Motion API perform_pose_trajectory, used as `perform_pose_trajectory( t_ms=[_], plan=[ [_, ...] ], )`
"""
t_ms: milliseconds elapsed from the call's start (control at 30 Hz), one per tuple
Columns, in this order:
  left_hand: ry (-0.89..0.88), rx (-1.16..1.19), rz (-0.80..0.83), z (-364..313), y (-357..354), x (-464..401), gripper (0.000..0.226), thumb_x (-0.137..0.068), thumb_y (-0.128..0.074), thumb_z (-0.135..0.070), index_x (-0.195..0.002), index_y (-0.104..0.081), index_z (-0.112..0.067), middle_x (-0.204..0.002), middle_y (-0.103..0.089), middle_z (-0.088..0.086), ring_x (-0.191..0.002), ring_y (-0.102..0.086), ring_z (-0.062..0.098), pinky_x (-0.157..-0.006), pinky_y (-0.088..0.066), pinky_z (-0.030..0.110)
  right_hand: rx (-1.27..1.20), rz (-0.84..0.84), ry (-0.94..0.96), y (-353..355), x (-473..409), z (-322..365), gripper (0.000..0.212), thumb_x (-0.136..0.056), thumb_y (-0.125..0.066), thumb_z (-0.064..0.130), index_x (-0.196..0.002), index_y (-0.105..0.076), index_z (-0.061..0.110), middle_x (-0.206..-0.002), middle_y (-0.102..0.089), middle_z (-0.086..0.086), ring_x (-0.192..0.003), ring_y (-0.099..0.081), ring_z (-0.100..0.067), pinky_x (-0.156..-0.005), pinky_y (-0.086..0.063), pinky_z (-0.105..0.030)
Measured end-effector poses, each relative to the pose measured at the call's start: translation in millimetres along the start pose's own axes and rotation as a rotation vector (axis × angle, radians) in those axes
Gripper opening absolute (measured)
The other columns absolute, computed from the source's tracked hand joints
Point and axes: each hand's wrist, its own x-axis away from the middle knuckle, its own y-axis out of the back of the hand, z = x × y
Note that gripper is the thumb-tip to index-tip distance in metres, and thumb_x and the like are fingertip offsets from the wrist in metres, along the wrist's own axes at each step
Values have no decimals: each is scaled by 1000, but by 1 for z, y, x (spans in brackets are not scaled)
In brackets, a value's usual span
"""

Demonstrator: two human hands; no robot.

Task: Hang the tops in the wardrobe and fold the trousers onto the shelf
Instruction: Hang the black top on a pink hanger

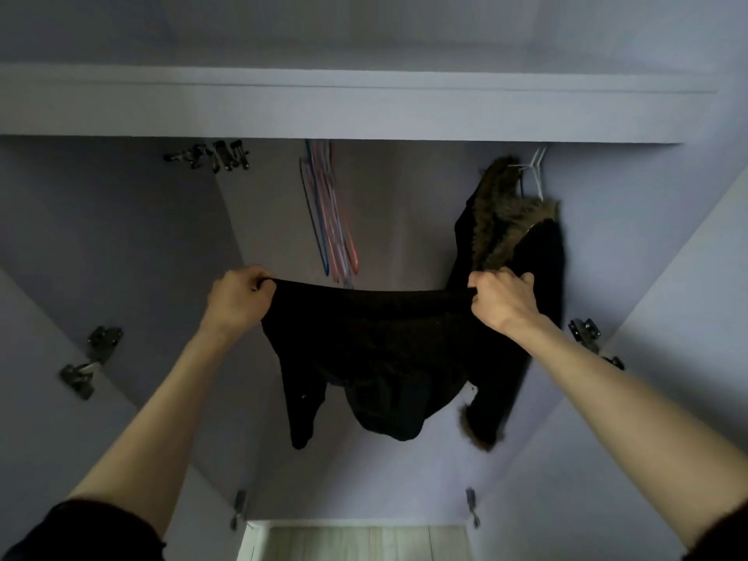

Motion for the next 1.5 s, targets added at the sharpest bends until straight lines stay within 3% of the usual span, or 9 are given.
perform_pose_trajectory(
  t_ms=[200,333,433,533,767,1033,1200,1333,1500],
  plan=[
    [61,29,0,5,9,0,20,-87,-57,-6,-99,-72,-7,-101,-71,11,-101,-64,26,-97,-45,39,-211,136,-197,-5,-8,-14,18,-89,-51,18,-103,-61,16,-112,-59,-9,-106,-55,-32,-99,-39,-45],
    [125,78,3,10,3,3,22,-87,-53,-1,-99,-71,-3,-102,-70,12,-103,-62,27,-97,-45,38,-609,241,-364,-6,-14,-20,27,-90,-58,31,-105,-61,9,-101,-63,-9,-88,-61,-25,-81,-52,-36],
    [165,123,54,15,-2,5,24,-88,-47,1,-90,-70,-5,-94,-68,11,-95,-61,25,-87,-46,34,-894,317,-430,0,-16,-15,34,-91,-61,26,-121,-57,10,-112,-61,-6,-74,-60,-15,-54,-38,-25],
    [193,222,163,17,-5,6,32,-90,-43,0,-71,-65,-14,-72,-63,1,-71,-56,13,-64,-43,23,-985,323,-392,3,-22,-8,33,-92,-60,19,-123,-56,10,-117,-60,-8,-76,-61,-16,-49,-30,-23],
    [176,263,328,22,-6,5,38,-89,-44,-1,-68,-68,-21,-64,-64,-11,-67,-57,4,-63,-41,18,-1220,402,-396,-3,-26,7,28,-90,-61,17,-116,-59,7,-109,-65,-13,-90,-61,-22,-79,-48,-31],
    [148,122,699,8,-9,17,21,-90,-51,1,-97,-65,-13,-89,-64,-2,-81,-57,11,-67,-44,6,-744,336,105,17,-20,38,18,-86,-64,22,-86,-69,4,-79,-63,-3,-84,-61,-20,-70,-42,-27],
    [-33,425,523,-47,-35,28,27,-84,-67,-7,-110,-63,-1,-104,-64,6,-93,-58,9,-77,-45,7,-557,107,259,30,-5,77,12,-82,-66,25,-73,-62,32,-79,-66,10,-90,-65,-15,-86,-48,-32],
    [-100,425,431,-74,-53,29,10,-84,-69,-10,-90,-67,-3,-87,-68,8,-80,-63,12,-78,-49,25,-610,-34,257,36,0,91,7,-81,-65,21,-80,-69,26,-84,-72,4,-88,-65,-17,-90,-45,-36],
    [-59,466,252,-76,-47,17,19,-83,-70,-12,-68,-62,-20,-71,-68,3,-67,-62,11,-70,-47,22,-405,-251,246,34,-5,80,12,-88,-56,19,-94,-65,26,-92,-71,4,-93,-62,-20,-80,-23,-30]
  ],
)
